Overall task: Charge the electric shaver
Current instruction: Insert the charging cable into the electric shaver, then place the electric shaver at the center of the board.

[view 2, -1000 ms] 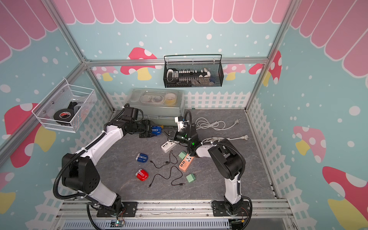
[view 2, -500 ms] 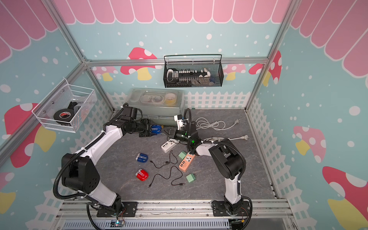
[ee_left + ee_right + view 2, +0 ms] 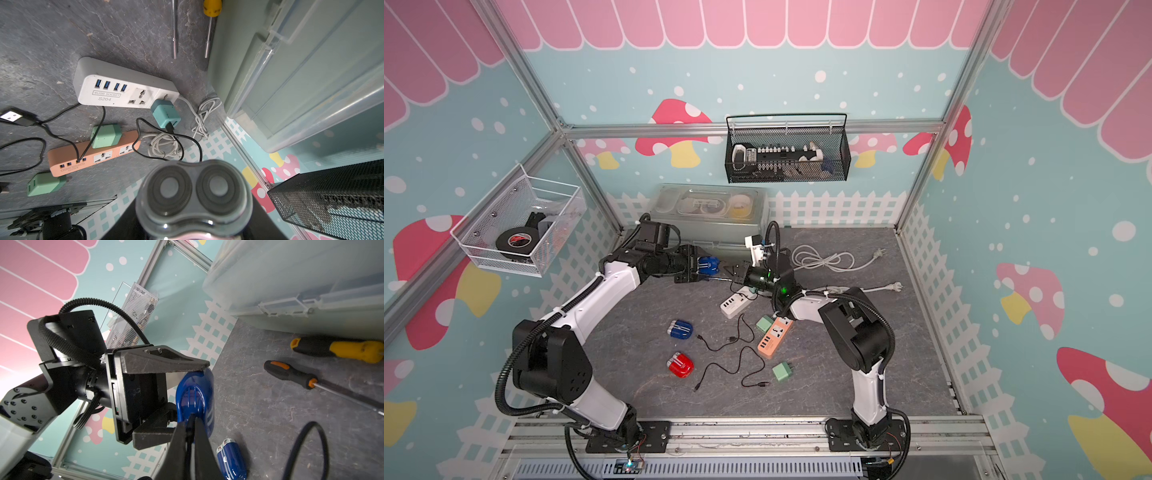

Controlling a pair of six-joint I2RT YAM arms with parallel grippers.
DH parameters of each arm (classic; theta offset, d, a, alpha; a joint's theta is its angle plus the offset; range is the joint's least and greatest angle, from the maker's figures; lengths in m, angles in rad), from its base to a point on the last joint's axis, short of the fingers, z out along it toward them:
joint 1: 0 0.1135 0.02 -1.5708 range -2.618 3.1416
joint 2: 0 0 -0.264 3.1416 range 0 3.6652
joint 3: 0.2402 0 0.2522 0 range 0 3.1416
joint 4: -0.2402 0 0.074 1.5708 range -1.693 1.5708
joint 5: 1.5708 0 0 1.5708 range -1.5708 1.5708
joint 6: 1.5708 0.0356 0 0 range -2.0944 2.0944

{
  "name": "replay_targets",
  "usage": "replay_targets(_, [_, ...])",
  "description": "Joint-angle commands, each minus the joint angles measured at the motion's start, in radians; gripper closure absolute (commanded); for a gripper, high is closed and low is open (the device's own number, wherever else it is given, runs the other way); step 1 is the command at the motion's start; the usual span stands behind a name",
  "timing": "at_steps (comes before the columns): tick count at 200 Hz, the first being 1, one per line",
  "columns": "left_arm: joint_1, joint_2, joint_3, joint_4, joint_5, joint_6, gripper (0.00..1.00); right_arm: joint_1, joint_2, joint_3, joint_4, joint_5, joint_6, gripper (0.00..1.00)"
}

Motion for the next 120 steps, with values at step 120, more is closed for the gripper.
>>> replay_targets(120, [0.172,0.107,-0.034,-0.047,-0.223,0.272,1.0,-0.076,-0.727,-0.14,-1.023,0.064,-0.32,0.43])
